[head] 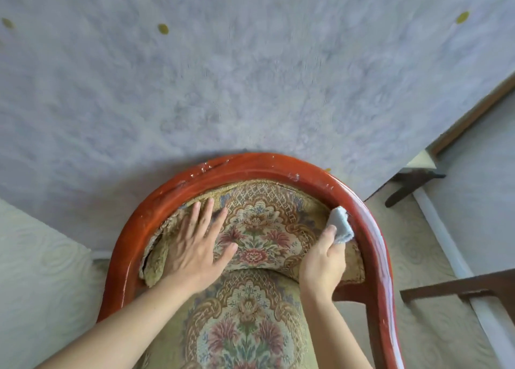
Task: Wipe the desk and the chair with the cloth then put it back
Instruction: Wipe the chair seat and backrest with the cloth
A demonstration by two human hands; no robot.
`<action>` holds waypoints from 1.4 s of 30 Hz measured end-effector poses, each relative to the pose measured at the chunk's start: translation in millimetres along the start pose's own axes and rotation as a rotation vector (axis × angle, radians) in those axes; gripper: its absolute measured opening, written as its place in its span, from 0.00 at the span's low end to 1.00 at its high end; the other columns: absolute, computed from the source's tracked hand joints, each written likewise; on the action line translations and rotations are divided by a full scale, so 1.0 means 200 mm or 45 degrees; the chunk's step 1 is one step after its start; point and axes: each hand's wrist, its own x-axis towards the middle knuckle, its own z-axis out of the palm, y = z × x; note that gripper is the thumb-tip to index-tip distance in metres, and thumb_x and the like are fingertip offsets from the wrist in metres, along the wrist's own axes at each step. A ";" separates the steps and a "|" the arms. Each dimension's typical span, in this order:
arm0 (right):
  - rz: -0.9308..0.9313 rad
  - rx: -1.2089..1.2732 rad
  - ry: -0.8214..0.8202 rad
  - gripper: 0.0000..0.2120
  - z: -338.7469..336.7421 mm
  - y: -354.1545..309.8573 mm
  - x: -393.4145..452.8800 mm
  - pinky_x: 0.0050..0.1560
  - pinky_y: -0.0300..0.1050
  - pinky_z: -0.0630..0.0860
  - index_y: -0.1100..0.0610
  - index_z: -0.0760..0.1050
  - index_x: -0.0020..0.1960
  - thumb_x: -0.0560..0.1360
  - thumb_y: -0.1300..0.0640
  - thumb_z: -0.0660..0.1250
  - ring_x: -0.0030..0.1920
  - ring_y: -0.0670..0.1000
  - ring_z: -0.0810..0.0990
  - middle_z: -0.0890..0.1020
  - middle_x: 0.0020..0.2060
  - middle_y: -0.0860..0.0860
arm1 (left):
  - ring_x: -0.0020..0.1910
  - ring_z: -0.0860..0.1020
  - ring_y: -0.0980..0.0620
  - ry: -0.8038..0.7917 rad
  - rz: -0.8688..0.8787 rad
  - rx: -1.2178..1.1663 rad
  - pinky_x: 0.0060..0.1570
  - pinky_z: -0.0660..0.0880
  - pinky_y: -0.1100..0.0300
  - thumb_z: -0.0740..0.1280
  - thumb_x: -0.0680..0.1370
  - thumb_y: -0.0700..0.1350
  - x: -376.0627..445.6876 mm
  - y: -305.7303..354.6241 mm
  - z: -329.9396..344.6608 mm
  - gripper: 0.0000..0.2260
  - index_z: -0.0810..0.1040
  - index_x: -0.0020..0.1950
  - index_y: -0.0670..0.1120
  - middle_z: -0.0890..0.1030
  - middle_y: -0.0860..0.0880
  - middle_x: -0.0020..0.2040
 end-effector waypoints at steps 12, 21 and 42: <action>-0.527 -0.352 -0.343 0.29 0.48 -0.02 -0.16 0.79 0.44 0.44 0.54 0.61 0.79 0.78 0.54 0.49 0.80 0.48 0.47 0.56 0.79 0.51 | 0.82 0.43 0.43 0.112 0.128 0.068 0.79 0.49 0.43 0.47 0.79 0.68 0.04 -0.02 0.03 0.36 0.48 0.83 0.50 0.43 0.46 0.83; -0.440 -0.105 -1.052 0.16 0.31 -0.10 -0.25 0.44 0.42 0.75 0.45 0.80 0.47 0.78 0.45 0.54 0.45 0.39 0.80 0.84 0.43 0.39 | 0.82 0.42 0.47 0.075 0.166 -0.032 0.80 0.48 0.46 0.50 0.79 0.66 0.03 -0.07 -0.01 0.37 0.47 0.83 0.49 0.47 0.47 0.83; -0.486 -0.433 -0.183 0.29 0.41 -0.03 -0.07 0.79 0.57 0.50 0.64 0.59 0.78 0.79 0.56 0.51 0.79 0.60 0.55 0.61 0.77 0.63 | 0.82 0.42 0.46 0.134 0.187 0.116 0.79 0.48 0.48 0.44 0.82 0.69 0.05 -0.11 0.07 0.36 0.42 0.83 0.50 0.41 0.50 0.83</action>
